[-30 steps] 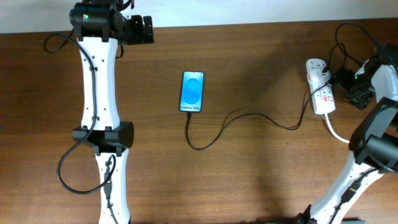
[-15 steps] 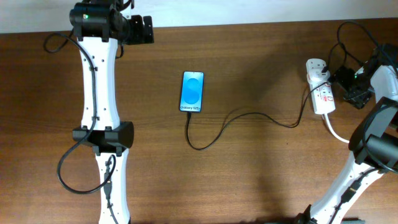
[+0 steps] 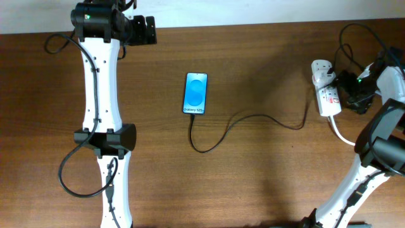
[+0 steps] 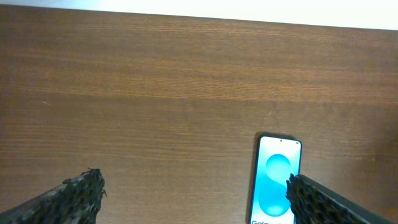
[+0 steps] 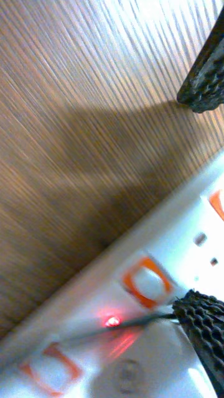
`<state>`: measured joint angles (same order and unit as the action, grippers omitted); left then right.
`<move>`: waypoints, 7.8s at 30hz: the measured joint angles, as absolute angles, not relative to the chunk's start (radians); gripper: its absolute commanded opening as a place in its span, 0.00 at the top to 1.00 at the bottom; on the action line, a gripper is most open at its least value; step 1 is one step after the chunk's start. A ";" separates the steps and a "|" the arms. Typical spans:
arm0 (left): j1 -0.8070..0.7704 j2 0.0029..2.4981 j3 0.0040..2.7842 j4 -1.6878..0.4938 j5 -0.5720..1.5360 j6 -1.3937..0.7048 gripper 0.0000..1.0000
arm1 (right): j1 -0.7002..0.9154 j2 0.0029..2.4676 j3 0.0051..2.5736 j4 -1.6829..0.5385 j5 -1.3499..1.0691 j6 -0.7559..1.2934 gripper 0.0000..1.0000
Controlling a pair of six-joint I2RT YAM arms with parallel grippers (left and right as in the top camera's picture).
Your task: Plug charger to phone and switch on socket
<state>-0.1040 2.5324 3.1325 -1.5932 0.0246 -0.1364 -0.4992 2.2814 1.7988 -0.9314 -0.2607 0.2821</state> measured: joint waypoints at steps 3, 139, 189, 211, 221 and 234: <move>-0.104 2.532 3.132 -1.594 0.025 -0.136 0.01 | -0.470 2.249 1.783 -0.987 -0.275 0.265 0.02; -0.207 1.993 2.320 -1.410 -0.158 -0.140 0.01 | -0.036 0.013 0.010 -0.067 -0.089 -0.049 0.02; -0.148 0.191 0.371 -0.341 -0.209 -0.139 0.01 | -0.035 0.012 0.010 -0.067 -0.082 -0.049 0.02; -0.008 0.015 0.014 0.072 -0.146 -0.046 0.01 | -0.035 0.012 0.011 -0.067 -0.082 -0.050 0.02; -0.003 0.013 0.011 -0.066 -0.134 -0.041 0.01 | -0.035 0.012 0.010 -0.067 -0.082 -0.049 0.02; -0.003 0.013 0.011 -0.072 -0.085 0.020 0.01 | -0.035 0.012 0.010 -0.067 -0.082 -0.049 0.01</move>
